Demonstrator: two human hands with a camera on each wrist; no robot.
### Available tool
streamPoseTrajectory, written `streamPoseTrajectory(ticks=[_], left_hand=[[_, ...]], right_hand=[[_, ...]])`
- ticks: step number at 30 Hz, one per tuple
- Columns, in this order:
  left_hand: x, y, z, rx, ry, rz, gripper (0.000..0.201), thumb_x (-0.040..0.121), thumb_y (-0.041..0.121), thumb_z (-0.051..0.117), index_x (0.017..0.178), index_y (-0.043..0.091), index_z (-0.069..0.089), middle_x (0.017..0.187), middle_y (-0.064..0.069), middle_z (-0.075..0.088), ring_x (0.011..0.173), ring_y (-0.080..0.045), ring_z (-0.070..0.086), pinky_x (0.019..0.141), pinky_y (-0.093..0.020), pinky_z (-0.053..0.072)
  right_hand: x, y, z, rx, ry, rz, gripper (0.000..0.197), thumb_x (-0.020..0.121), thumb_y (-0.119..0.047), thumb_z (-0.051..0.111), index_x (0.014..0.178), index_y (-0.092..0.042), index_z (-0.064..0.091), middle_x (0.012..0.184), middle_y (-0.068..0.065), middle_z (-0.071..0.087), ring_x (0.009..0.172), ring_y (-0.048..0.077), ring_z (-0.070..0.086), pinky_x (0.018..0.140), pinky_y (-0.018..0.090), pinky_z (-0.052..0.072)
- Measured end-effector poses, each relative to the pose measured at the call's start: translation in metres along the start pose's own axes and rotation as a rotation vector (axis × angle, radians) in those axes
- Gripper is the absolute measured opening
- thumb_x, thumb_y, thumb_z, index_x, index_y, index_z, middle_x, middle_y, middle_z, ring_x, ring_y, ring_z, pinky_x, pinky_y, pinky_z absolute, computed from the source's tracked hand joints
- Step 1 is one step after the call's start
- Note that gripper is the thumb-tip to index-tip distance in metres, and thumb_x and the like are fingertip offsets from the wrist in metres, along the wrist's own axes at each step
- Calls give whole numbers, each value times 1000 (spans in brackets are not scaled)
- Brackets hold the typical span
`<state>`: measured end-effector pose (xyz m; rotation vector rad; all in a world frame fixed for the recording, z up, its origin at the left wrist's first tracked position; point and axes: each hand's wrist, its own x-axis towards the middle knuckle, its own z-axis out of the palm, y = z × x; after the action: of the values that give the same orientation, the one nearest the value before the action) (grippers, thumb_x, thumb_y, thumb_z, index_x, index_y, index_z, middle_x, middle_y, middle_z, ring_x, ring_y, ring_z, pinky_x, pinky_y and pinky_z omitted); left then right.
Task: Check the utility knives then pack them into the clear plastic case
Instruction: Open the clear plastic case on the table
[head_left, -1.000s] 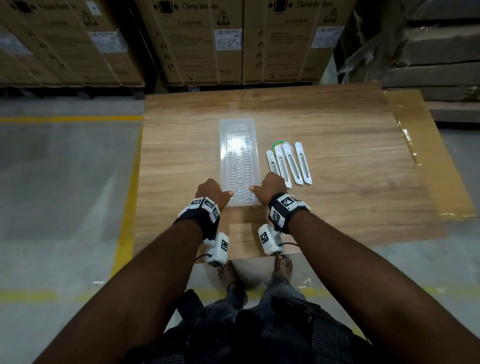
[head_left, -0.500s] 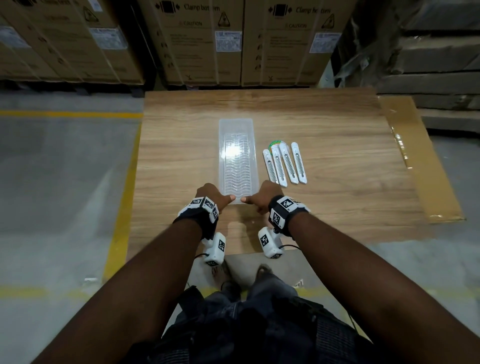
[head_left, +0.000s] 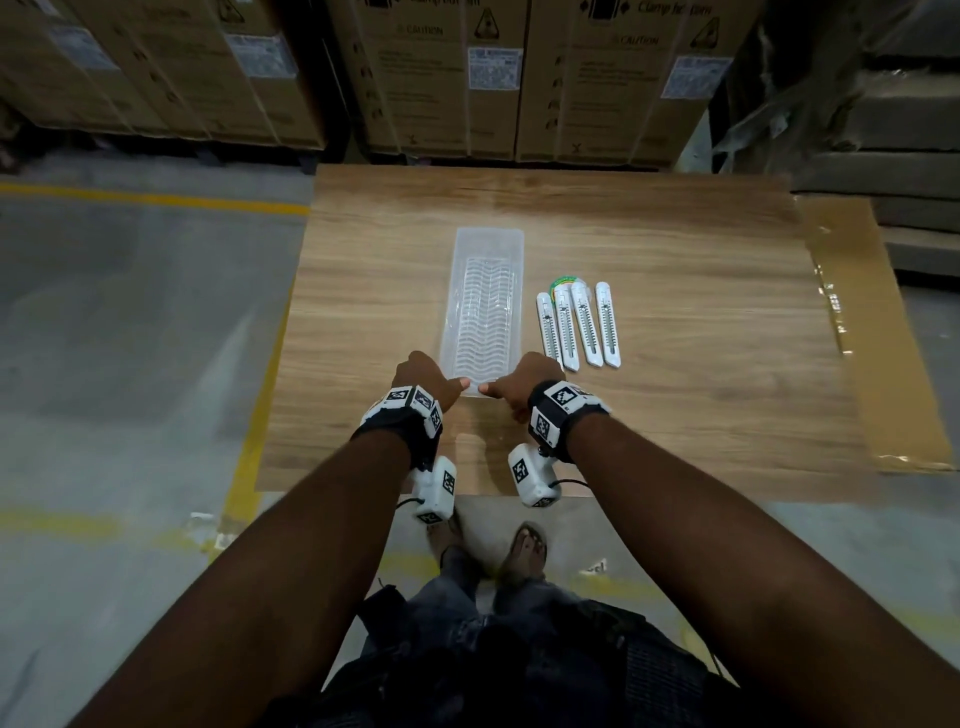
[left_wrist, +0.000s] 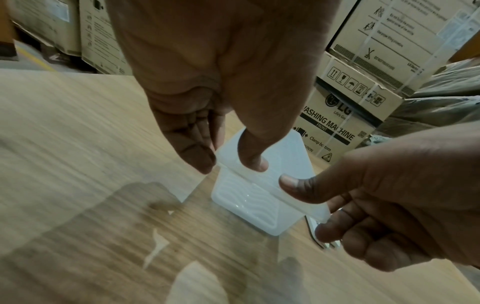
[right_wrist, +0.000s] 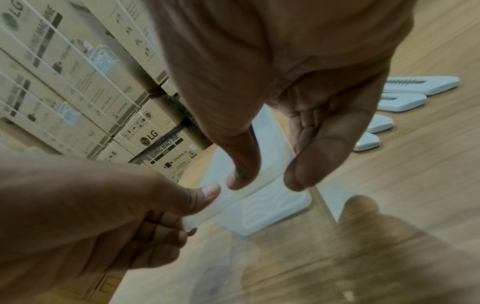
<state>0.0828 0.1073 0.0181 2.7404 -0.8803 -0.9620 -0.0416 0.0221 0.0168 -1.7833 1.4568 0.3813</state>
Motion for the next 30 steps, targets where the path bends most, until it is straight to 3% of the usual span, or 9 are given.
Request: streamPoseTrajectory(ticks=[10,16,19,21,23,26,27,28,30], left_hand=[[-7,1,3,68,5,5,75,77,56,72,122,2,47,123,-16,58,108,-30,61,73,-32,45],[3,-4,3,56,-55,34,70,79,57,68,120,1,52,120,-17,61,106,-31,61,68,-31,41],[6,-3,-3,85,-57,61,62,85,53,64,116,0,57,118,-17,64,105,-32,62,70,-31,41],[12,-5,-7,65,-51,52,66,84,55,63,120,1,54,122,-18,62,110,-33,60,73,-31,42],[18,-6,-12,14,-30,44,67,85,55,61,125,3,50,127,-17,58,115,-33,57,79,-34,43],[28,-4,-18,-89,22,72,56,89,48,61,124,6,53,128,-15,58,118,-31,54,88,-33,43],[32,-2,-20,-110,32,88,53,90,47,60,123,6,55,127,-14,58,119,-30,53,90,-33,42],[37,2,-23,-126,39,101,51,90,46,60,122,7,57,127,-13,59,120,-30,53,92,-32,42],[49,10,-26,-139,45,119,50,90,47,59,122,8,60,127,-12,61,120,-29,54,94,-32,42]], right_hand=[[2,6,-6,-65,-102,-4,62,64,-60,80,94,-6,72,87,8,75,81,23,73,79,36,60],[6,10,-14,-3,-132,-1,47,73,-52,78,81,-7,66,82,8,76,67,20,70,74,32,59],[11,12,-19,-4,-181,-11,50,75,-55,75,76,-8,60,94,13,76,86,28,73,84,41,59],[15,12,-26,-24,-177,-24,54,76,-59,72,72,-9,53,102,14,73,96,32,71,86,41,58],[20,10,-36,-77,-107,-54,54,81,-60,67,70,-11,47,96,15,68,95,31,68,78,35,56],[26,4,-49,-54,43,-111,53,86,-57,62,64,-16,38,70,4,49,75,24,56,55,26,39],[30,2,-52,-29,68,-110,48,87,-55,62,67,-15,43,70,4,49,76,25,55,54,26,37],[35,-1,-55,-5,82,-116,42,88,-52,62,79,-12,54,80,7,57,85,28,59,61,28,43],[45,-7,-58,11,116,-120,52,89,-45,65,118,-3,58,119,14,63,115,31,58,89,33,47]])
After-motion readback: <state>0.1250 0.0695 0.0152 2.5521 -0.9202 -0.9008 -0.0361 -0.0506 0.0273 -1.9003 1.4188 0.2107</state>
